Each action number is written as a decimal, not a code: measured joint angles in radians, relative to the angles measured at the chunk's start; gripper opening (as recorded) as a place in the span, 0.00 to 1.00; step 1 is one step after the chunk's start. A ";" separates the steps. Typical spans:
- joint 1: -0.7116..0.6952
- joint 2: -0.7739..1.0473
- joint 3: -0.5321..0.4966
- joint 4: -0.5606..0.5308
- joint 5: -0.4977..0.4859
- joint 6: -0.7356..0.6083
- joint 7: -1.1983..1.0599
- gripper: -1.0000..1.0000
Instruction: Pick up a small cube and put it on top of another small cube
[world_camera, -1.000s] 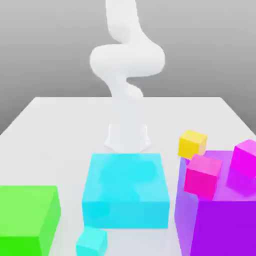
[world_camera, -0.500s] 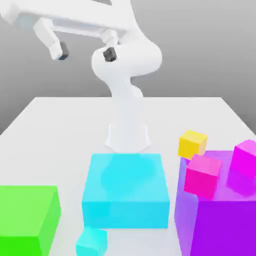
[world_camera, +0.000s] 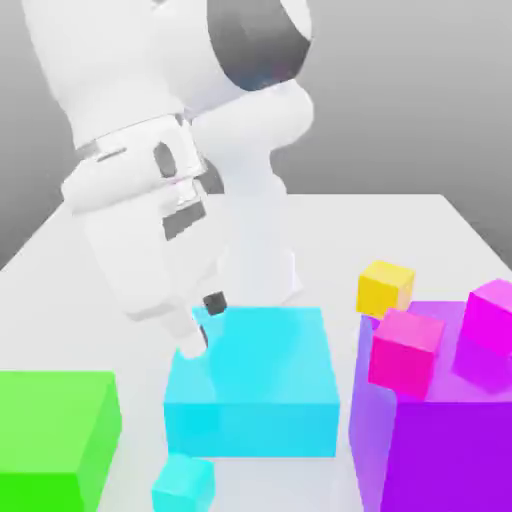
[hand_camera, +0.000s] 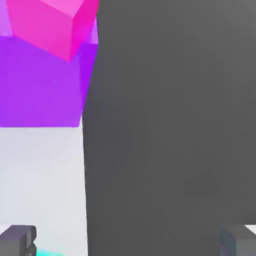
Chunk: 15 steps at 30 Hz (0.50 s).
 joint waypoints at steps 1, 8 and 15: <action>0.002 0.037 -0.004 0.001 0.035 -0.005 -0.067 0.50; -0.072 0.240 0.080 0.003 0.183 -0.019 -0.472 0.50; -0.143 0.359 0.169 -0.009 0.201 0.022 -0.789 0.50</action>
